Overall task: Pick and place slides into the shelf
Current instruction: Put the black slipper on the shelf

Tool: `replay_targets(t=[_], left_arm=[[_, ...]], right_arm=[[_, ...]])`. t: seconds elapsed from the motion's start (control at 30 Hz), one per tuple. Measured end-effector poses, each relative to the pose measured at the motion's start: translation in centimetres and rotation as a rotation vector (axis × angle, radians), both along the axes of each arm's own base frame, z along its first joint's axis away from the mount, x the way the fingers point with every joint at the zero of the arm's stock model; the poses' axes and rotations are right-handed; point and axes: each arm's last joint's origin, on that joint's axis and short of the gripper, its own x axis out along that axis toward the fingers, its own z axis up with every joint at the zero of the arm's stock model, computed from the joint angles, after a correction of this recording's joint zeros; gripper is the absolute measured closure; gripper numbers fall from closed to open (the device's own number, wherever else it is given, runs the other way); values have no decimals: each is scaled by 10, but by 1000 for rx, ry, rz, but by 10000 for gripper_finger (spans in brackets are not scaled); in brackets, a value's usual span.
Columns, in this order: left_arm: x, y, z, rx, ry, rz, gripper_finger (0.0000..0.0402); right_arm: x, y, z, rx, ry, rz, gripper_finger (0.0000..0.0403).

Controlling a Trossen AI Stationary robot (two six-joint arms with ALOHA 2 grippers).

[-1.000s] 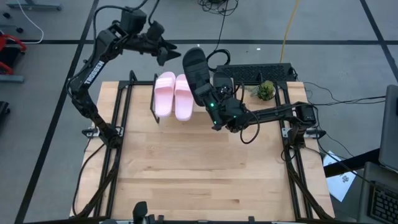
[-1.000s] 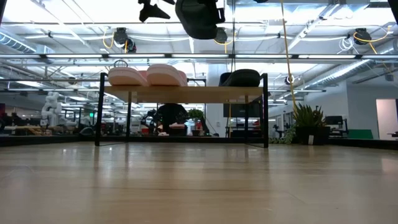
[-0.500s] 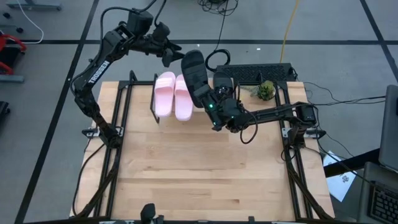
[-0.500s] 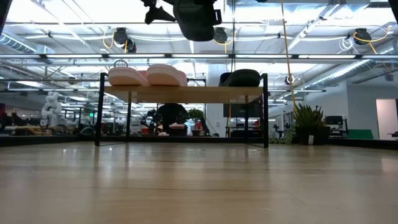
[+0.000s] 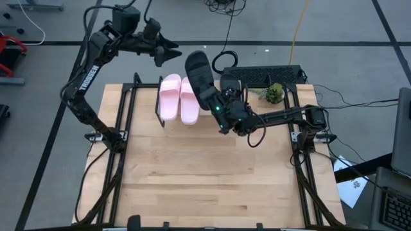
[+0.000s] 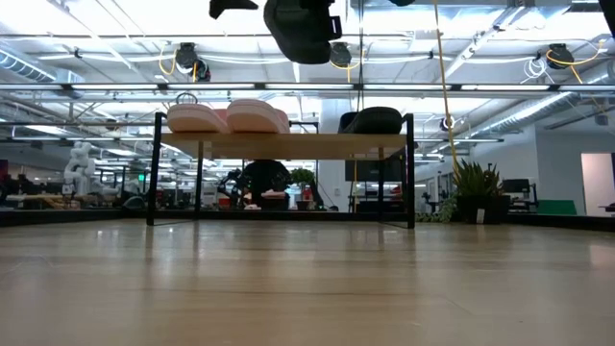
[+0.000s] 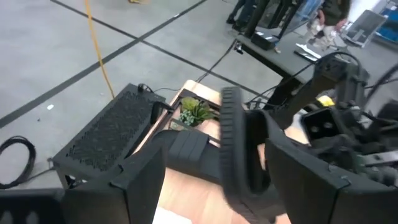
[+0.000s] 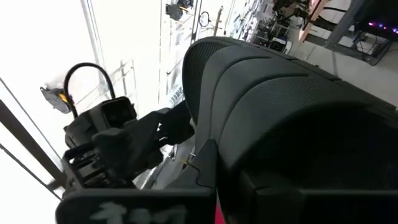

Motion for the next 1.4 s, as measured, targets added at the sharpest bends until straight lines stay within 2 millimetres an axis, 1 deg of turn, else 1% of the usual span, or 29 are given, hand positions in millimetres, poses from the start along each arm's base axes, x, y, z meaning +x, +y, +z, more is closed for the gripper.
replay_targets(t=[0.13,0.27,0.37,0.47,0.57,0.97,1.03,1.1,1.17,1.27,1.3,1.4], left_arm=[[6,-6,-2,-23,9,-45,131],[18,-11,-6,-28,21,-90,131],[27,-11,-11,-32,38,-108,131],[31,-12,-13,-36,48,-105,131],[36,-11,-17,-33,65,-89,131],[54,4,-39,-82,146,-74,134],[54,4,-38,-82,144,-75,152],[54,5,-38,-83,141,-73,190],[55,5,-38,-75,130,-86,247],[54,7,-35,-50,101,-106,355],[52,8,-34,-46,93,-110,371],[50,11,-33,-63,75,-112,373]], right_arm=[[0,-4,0,-4,-17,18,399],[1,-6,1,-11,-21,34,399],[0,-6,1,-10,-22,31,399],[1,-5,1,-11,-23,33,399],[1,-6,1,-10,-23,33,399],[1,-3,1,-23,-21,61,399],[2,-2,1,-24,-20,64,399],[2,-2,0,-23,-16,62,399],[2,-3,0,-22,-8,62,399],[2,-3,0,-22,-7,60,399],[2,-3,0,-22,-7,60,399],[2,-3,0,-32,-8,77,399]])
